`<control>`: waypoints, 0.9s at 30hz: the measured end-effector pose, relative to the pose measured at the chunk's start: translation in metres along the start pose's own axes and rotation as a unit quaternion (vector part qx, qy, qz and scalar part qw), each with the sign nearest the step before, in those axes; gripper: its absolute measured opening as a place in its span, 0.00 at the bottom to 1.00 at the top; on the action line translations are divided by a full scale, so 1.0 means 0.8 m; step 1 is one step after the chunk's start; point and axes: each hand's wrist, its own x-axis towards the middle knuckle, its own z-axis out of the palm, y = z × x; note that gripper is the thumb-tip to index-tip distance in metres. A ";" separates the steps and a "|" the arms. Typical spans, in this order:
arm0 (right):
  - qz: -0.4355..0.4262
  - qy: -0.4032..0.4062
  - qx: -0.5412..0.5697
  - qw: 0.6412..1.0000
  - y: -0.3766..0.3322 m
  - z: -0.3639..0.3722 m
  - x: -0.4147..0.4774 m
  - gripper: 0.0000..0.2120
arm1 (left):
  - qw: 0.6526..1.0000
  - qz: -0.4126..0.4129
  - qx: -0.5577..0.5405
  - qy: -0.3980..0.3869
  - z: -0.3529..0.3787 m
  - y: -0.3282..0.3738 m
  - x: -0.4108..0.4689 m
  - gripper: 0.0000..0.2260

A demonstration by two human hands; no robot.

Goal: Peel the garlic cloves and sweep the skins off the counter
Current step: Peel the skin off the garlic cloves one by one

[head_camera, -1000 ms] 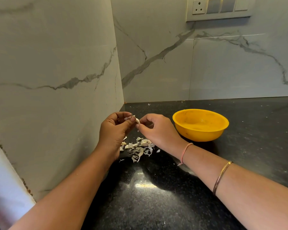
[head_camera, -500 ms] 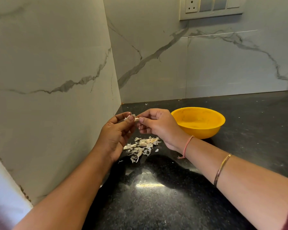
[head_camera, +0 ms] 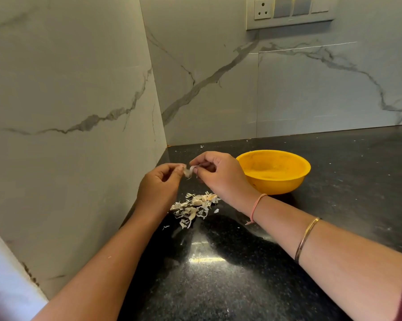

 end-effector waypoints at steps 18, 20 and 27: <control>-0.010 -0.011 -0.010 1.000 -0.008 0.001 -0.004 0.08 | 0.997 0.058 0.045 0.000 -0.006 -0.001 -0.002 0.08; -0.016 -0.014 -0.017 1.000 -0.009 0.001 -0.005 0.08 | 0.997 0.060 0.052 -0.003 -0.007 -0.001 -0.003 0.07; -0.024 -0.020 -0.031 0.999 -0.009 0.000 -0.005 0.07 | 0.996 0.058 0.067 -0.008 -0.007 0.000 -0.004 0.06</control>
